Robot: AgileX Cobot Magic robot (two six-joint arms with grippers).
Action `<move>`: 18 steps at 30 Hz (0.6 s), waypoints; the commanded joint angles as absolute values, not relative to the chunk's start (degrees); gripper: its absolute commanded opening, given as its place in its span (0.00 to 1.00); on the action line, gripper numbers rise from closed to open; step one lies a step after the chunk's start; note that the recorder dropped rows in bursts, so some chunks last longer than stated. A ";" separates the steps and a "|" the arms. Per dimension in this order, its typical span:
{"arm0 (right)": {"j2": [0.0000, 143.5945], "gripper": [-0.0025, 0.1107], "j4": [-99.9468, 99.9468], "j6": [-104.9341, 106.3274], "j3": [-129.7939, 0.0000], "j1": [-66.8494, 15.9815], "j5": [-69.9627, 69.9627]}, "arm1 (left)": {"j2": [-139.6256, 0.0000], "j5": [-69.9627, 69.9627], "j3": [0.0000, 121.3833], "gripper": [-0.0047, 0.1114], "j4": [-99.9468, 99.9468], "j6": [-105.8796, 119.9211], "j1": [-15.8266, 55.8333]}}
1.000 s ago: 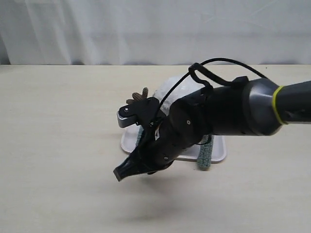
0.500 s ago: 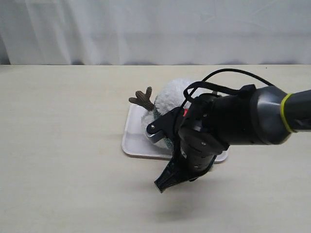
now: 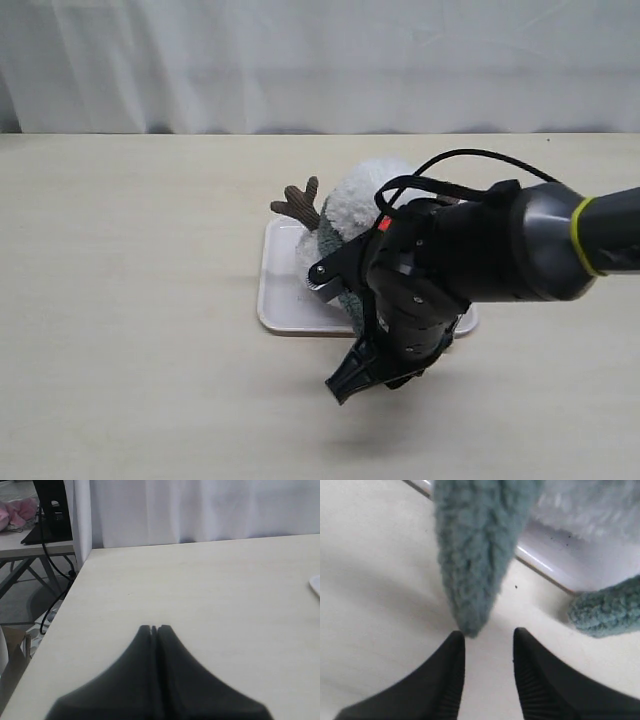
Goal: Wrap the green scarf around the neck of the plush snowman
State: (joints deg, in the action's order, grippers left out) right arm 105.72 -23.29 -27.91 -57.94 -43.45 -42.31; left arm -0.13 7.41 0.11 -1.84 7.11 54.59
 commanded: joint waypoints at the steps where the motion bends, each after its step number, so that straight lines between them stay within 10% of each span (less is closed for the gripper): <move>1: 101.83 0.45 -19.55 -26.65 -57.89 -43.46 -44.73 | 0.00 5.61 0.00 0.04 -2.60 7.09 54.71; 9: 93.88 0.49 -20.30 -28.70 -57.07 -43.46 -53.81 | 0.00 5.61 0.00 0.04 -2.60 7.09 54.71; 18: 90.69 0.49 -36.52 -55.02 -44.56 -35.91 -31.43 | 0.00 5.61 0.00 0.04 -2.60 7.09 54.71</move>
State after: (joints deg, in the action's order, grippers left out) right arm 91.16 -35.07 -50.47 -48.30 -39.33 -42.44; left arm -0.13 7.41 0.11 -1.84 7.11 54.59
